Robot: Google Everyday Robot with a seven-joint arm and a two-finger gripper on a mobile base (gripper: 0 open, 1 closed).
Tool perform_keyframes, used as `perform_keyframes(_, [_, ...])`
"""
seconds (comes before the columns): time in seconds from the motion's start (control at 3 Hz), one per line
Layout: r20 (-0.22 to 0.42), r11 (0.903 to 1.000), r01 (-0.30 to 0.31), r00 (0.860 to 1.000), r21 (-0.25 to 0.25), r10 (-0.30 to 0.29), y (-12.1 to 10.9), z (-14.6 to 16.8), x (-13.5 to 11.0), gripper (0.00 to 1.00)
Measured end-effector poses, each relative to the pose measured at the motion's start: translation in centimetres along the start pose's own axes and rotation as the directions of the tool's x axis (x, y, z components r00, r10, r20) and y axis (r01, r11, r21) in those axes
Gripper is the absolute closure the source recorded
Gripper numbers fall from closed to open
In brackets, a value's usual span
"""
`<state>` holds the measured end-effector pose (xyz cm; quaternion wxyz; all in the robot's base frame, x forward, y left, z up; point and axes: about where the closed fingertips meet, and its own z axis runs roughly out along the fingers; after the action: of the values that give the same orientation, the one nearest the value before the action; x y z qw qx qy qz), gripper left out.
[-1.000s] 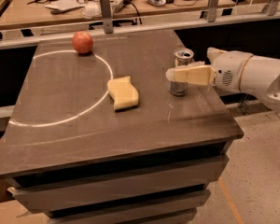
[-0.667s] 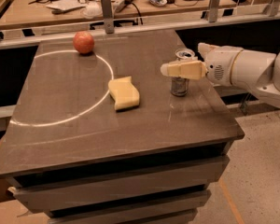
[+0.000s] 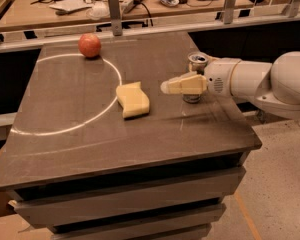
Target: Knock redbull can over
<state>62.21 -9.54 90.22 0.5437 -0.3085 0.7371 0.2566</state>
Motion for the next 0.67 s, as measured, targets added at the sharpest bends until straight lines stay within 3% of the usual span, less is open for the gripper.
perform_keyframes(0.33, [-0.003,0.9996,-0.023,1.0,-0.018,0.023,1.0,1.0,1.7,0.15])
perform_keyframes(0.67, [0.027,0.9997,0.018,0.999,0.014,-0.018,-0.2,0.7,0.9,0.46])
